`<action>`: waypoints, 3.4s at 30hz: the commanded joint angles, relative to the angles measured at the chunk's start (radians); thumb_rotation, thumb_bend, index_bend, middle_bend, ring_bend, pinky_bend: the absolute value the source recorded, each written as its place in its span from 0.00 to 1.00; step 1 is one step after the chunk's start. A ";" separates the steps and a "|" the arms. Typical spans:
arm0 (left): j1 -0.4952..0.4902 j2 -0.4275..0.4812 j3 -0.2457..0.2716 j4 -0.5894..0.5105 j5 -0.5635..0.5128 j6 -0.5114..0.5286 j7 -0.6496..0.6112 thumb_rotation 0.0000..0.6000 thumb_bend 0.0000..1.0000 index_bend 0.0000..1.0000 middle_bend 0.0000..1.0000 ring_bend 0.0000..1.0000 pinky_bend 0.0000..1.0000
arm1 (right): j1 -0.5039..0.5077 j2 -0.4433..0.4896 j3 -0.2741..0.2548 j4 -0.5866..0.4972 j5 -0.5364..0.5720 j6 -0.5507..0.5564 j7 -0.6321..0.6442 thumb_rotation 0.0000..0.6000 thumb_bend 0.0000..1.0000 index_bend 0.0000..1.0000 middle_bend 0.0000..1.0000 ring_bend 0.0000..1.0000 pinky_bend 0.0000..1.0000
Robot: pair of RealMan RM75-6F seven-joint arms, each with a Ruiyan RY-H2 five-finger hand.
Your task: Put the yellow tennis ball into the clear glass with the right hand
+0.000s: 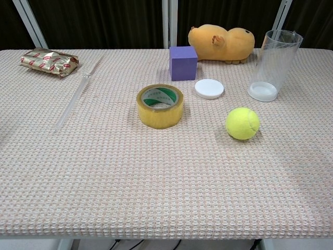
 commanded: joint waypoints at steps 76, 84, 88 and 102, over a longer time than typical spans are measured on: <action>-0.001 0.035 0.000 -0.058 -0.040 -0.044 0.062 1.00 0.06 0.00 0.00 0.00 0.00 | 0.429 -0.279 0.355 0.172 0.308 -0.061 -0.197 1.00 0.34 0.54 0.49 0.57 0.77; -0.007 0.036 -0.003 -0.051 -0.052 -0.060 0.041 1.00 0.06 0.00 0.00 0.00 0.00 | 0.453 -0.282 0.376 0.199 0.449 -0.123 -0.220 1.00 0.34 0.52 0.49 0.57 0.76; -0.012 0.035 -0.003 -0.050 -0.050 -0.067 0.042 1.00 0.06 0.00 0.00 0.00 0.00 | 0.468 -0.297 0.374 0.232 0.495 -0.144 -0.234 1.00 0.34 0.51 0.49 0.57 0.76; -0.022 0.042 -0.007 -0.065 -0.050 -0.073 0.052 1.00 0.06 0.00 0.00 0.00 0.00 | 0.492 -0.320 0.354 0.271 0.569 -0.201 -0.195 1.00 0.32 0.38 0.41 0.49 0.70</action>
